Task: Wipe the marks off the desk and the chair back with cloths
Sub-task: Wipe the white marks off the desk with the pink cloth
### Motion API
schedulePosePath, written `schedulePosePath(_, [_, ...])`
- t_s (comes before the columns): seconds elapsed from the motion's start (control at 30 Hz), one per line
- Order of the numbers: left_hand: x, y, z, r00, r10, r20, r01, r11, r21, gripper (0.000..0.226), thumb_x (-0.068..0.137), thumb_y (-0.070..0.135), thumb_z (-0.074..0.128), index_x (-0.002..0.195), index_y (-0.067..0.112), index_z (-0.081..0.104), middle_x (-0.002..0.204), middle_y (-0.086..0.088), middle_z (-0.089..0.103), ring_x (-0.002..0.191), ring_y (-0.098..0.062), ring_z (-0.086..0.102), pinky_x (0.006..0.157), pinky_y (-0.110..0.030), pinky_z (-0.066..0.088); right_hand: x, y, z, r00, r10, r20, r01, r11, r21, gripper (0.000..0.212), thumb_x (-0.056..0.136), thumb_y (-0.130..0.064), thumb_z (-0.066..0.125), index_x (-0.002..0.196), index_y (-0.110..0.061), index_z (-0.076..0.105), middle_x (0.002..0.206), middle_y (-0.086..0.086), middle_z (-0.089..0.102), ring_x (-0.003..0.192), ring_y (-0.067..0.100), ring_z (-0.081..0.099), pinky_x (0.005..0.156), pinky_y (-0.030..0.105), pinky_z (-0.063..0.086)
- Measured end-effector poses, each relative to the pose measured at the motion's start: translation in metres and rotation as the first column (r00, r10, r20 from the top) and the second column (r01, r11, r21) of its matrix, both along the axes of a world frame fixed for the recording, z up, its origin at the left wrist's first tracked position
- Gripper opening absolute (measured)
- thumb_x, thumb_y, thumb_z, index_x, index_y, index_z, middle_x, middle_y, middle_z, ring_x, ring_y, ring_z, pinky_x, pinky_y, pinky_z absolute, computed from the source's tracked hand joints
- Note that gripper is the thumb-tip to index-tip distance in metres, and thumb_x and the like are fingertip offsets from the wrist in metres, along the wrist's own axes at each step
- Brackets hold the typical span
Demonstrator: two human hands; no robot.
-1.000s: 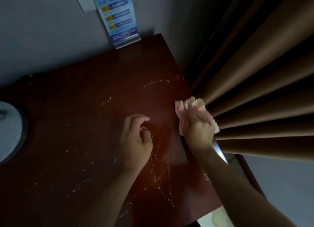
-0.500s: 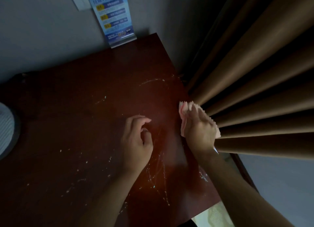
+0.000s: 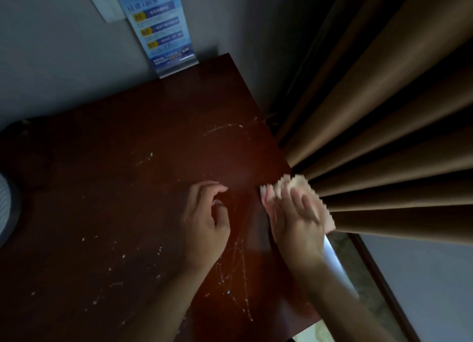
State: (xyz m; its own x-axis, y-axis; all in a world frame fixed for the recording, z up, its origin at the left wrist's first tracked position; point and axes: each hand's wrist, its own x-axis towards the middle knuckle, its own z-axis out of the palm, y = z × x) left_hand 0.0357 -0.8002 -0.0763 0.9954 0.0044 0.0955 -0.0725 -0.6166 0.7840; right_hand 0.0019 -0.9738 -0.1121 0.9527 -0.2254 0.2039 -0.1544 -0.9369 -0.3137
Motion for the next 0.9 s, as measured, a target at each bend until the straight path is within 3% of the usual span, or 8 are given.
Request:
schedulePosePath(0.1, [0.001,-0.002,-0.001,1.000,0.020,-0.001,-0.020,1.000,-0.007,0.031,0.084,-0.005,0.056,0.106,0.014,0.067,0.113,0.012,0.054,0.095,0.003,0.057,0.085,-0.008,0.046,-0.001,-0.006,-0.001,0.995,-0.011,0.099,0.016,0.999,-0.050,0.058,0.107,-0.041,0.025,0.118,-0.005,0.069,0.115,0.011,0.071,0.096,0.028,0.071,0.083,0.043,0.056])
schedulePosePath(0.3, [0.002,0.008,0.002,0.998,0.049,0.041,-0.049,0.999,0.000,0.029,0.086,0.011,0.046,0.106,0.013,0.067,0.110,0.008,0.058,0.097,-0.002,0.059,0.084,-0.016,0.050,0.102,-0.005,0.000,0.997,-0.069,0.035,0.071,0.995,-0.076,0.041,0.103,-0.033,0.035,0.105,-0.008,0.067,0.093,0.009,0.072,0.081,0.026,0.071,0.066,0.040,0.057])
schedulePosePath(0.43, [-0.002,0.020,0.004,0.991,0.124,0.042,-0.124,0.992,-0.004,0.028,0.084,0.007,0.050,0.104,0.016,0.068,0.108,0.009,0.059,0.094,-0.005,0.061,0.082,-0.014,0.049,0.108,0.050,-0.007,0.971,0.224,-0.081,-0.237,0.945,-0.226,0.033,0.095,-0.028,0.037,0.119,-0.021,0.058,0.114,0.009,0.063,0.109,0.027,0.058,0.088,0.042,0.048])
schedulePosePath(0.53, [-0.008,0.031,0.003,0.980,0.197,0.031,-0.198,0.979,0.040,0.029,0.082,0.004,0.053,0.103,0.016,0.068,0.102,0.008,0.062,0.092,-0.007,0.062,0.081,-0.008,0.044,0.100,0.107,-0.014,0.933,0.340,0.115,-0.333,0.940,-0.074,0.040,0.075,-0.017,0.077,0.113,-0.011,0.068,0.106,0.012,0.071,0.103,0.028,0.067,0.091,0.038,0.053])
schedulePosePath(0.6, [-0.010,0.037,0.004,0.970,0.244,0.000,-0.244,0.969,0.047,0.031,0.081,0.005,0.051,0.103,0.019,0.067,0.100,0.007,0.063,0.092,-0.009,0.062,0.081,-0.013,0.046,0.119,0.119,-0.010,0.924,0.348,0.155,-0.352,0.936,-0.004,0.041,0.070,-0.011,0.083,0.109,-0.005,0.070,0.105,0.014,0.071,0.102,0.030,0.068,0.092,0.041,0.055])
schedulePosePath(0.7, [-0.006,0.040,0.005,0.960,0.280,-0.016,-0.279,0.960,0.032,0.031,0.080,0.005,0.050,0.102,0.018,0.067,0.099,0.007,0.063,0.092,-0.009,0.063,0.081,-0.009,0.044,0.158,0.089,-0.010,0.969,0.239,0.060,-0.240,0.971,0.010,0.038,0.079,-0.020,0.075,0.113,-0.004,0.066,0.102,0.016,0.069,0.094,0.031,0.068,0.077,0.041,0.058])
schedulePosePath(0.8, [0.002,0.040,0.009,0.964,0.266,-0.033,-0.265,0.964,0.020,0.032,0.084,-0.002,0.053,0.104,0.019,0.066,0.101,0.010,0.061,0.095,-0.006,0.062,0.081,-0.013,0.047,0.176,0.045,-0.008,0.984,0.083,0.159,-0.064,0.991,-0.120,0.019,0.084,-0.025,0.070,0.095,-0.009,0.071,0.086,0.011,0.070,0.076,0.028,0.070,0.062,0.032,0.055])
schedulePosePath(0.9, [0.007,0.039,0.014,0.969,0.247,0.013,-0.247,0.969,0.005,0.030,0.082,0.001,0.051,0.103,0.015,0.067,0.100,0.008,0.061,0.093,-0.006,0.061,0.081,-0.012,0.046,0.154,0.062,-0.009,0.974,0.151,0.168,-0.109,0.965,-0.238,0.046,0.065,-0.035,0.087,0.099,-0.011,0.068,0.089,0.007,0.071,0.081,0.023,0.069,0.071,0.033,0.054])
